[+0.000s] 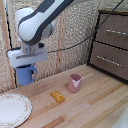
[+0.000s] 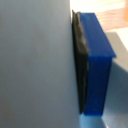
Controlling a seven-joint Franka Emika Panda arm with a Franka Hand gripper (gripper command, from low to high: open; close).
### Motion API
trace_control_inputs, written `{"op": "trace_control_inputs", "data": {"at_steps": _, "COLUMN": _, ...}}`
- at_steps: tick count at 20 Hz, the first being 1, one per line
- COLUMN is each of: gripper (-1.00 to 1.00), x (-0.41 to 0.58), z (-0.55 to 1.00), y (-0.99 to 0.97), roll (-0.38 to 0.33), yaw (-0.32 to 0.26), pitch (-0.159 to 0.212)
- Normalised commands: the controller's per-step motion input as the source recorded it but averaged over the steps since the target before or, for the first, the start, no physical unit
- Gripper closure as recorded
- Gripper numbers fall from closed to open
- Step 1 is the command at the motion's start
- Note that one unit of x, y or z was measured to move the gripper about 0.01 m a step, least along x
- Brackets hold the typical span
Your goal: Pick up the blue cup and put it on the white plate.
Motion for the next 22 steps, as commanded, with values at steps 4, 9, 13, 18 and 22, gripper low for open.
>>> {"op": "trace_control_inputs", "data": {"at_steps": 4, "gripper": 1.00, "x": 0.141, "z": -0.40, "y": 0.79, "roll": -0.076, "yaw": 0.000, "pitch": -0.085}}
{"op": "trace_control_inputs", "data": {"at_steps": 9, "gripper": 1.00, "x": 0.187, "z": -0.41, "y": 0.59, "roll": -0.104, "yaw": 0.000, "pitch": -0.115}}
{"op": "trace_control_inputs", "data": {"at_steps": 13, "gripper": 1.00, "x": 0.208, "z": -0.36, "y": 0.57, "roll": -0.183, "yaw": 0.000, "pitch": -0.106}}
{"op": "trace_control_inputs", "data": {"at_steps": 18, "gripper": 1.00, "x": 0.188, "z": -0.18, "y": 0.56, "roll": -0.236, "yaw": 0.000, "pitch": -0.089}}
{"op": "trace_control_inputs", "data": {"at_steps": 22, "gripper": -1.00, "x": 0.169, "z": 0.07, "y": 0.33, "roll": -0.217, "yaw": -0.001, "pitch": -0.115}}
